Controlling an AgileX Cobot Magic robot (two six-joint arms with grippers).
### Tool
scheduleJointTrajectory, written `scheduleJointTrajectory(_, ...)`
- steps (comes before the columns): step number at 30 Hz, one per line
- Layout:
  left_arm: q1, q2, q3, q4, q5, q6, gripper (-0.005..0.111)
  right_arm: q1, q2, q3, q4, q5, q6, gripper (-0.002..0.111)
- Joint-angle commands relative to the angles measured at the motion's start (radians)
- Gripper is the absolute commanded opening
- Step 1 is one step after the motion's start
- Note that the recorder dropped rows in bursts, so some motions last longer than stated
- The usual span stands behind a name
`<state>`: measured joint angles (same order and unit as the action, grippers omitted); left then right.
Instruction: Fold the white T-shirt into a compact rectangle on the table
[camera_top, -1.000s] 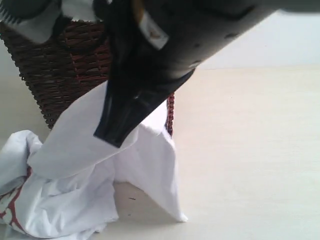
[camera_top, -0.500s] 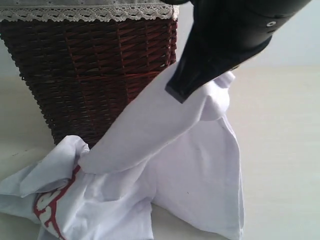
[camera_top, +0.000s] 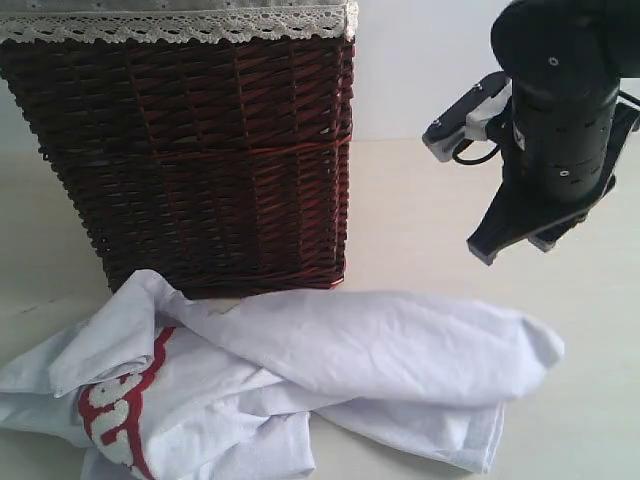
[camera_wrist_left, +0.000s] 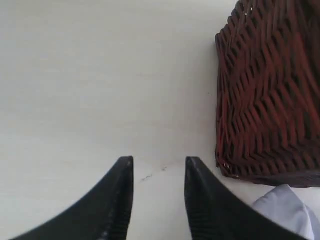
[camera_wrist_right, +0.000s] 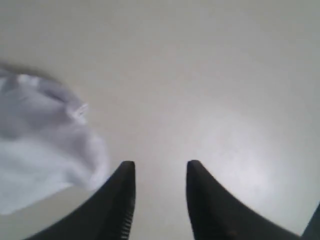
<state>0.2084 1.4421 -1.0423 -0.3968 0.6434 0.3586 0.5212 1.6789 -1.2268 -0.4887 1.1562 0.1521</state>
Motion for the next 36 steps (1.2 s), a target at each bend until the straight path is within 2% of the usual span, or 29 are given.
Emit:
scheduleJointTrajectory(1, -0.001, -0.001, 0.003, -0.02, -0.022, 0.008, 0.035, -0.018, 0.003, 0.001, -0.17, -0.014, 0.136, 0.055)
scheduleJointTrajectory(3, -0.001, -0.001, 0.003, -0.035, -0.006, 0.042, 0.035, -0.016, -0.019, 0.001, 0.015, -0.03, -0.033, 0.053)
scheduleJointTrajectory(4, -0.01, -0.001, 0.007, -0.09, 0.031, 0.133, 0.035, -0.016, -0.039, 0.001, 0.172, -0.06, -0.14, 0.052)
scheduleJointTrajectory(5, -0.021, -0.001, 0.014, -0.124, 0.058, 0.195, 0.035, -0.016, -0.05, 0.001, 0.253, -0.077, -0.2, 0.052)
scheduleJointTrajectory(6, -0.056, 0.001, 0.031, -0.138, 0.109, 0.275, 0.035, -0.016, -0.072, 0.001, 0.392, -0.073, -0.311, 0.052)
scheduleJointTrajectory(8, -0.127, 0.001, 0.078, -0.065, 0.202, 0.363, 0.035, -0.016, -0.09, 0.007, 0.508, -0.009, -0.421, 0.052)
scheduleJointTrajectory(9, -0.181, 0.001, 0.118, -0.024, 0.206, 0.375, 0.041, -0.016, -0.096, 0.037, 0.586, 0.003, -0.478, 0.052)
scheduleJointTrajectory(10, -0.206, 0.001, 0.146, -0.024, 0.206, 0.399, 0.048, -0.009, -0.098, 0.068, 0.675, -0.009, -0.553, 0.052)
scheduleJointTrajectory(11, -0.253, 0.001, 0.187, -0.039, 0.206, 0.455, 0.059, 0.005, -0.098, 0.116, 0.741, -0.028, -0.628, 0.052)
scheduleJointTrajectory(14, -0.344, 0.016, 0.272, -0.042, 0.139, 0.496, 0.064, 0.075, -0.095, 0.194, 0.7, -0.105, -0.663, 0.052)
scheduleJointTrajectory(15, -0.361, 0.034, 0.301, -0.049, 0.035, 0.456, 0.064, 0.09, -0.095, 0.195, 0.669, -0.107, -0.641, 0.052)
scheduleJointTrajectory(18, -0.367, 0.079, 0.326, -0.089, -0.089, 0.417, 0.064, 0.096, -0.095, 0.195, 0.645, -0.113, -0.593, 0.052)
scheduleJointTrajectory(20, -0.367, 0.119, 0.326, -0.114, -0.112, 0.413, 0.064, 0.096, -0.095, 0.195, 0.638, -0.113, -0.592, 0.052)
scheduleJointTrajectory(22, -0.367, 0.141, 0.326, -0.136, -0.142, 0.413, 0.061, 0.096, -0.095, 0.195, 0.636, -0.116, -0.592, 0.052)
scheduleJointTrajectory(24, -0.367, 0.156, 0.324, -0.147, -0.152, 0.413, 0.049, 0.096, -0.095, 0.195, 0.636, -0.116, -0.592, 0.052)
scheduleJointTrajectory(25, -0.367, 0.157, 0.319, -0.145, -0.15, 0.416, 0.041, 0.096, -0.095, 0.195, 0.636, -0.118, -0.592, 0.052)
scheduleJointTrajectory(28, -0.367, 0.155, 0.292, -0.117, -0.091, 0.423, 0.003, 0.096, -0.095, 0.195, 0.636, -0.125, -0.592, 0.052)
scheduleJointTrajectory(32, -0.367, 0.134, 0.229, -0.018, 0.047, 0.389, 0.0, 0.096, -0.095, 0.195, 0.614, -0.127, -0.557, 0.052)
scheduleJointTrajectory(36, -0.367, 0.059, 0.166, 0.199, 0.127, 0.174, 0.0, 0.096, -0.095, 0.198, 0.565, -0.076, -0.509, 0.052)
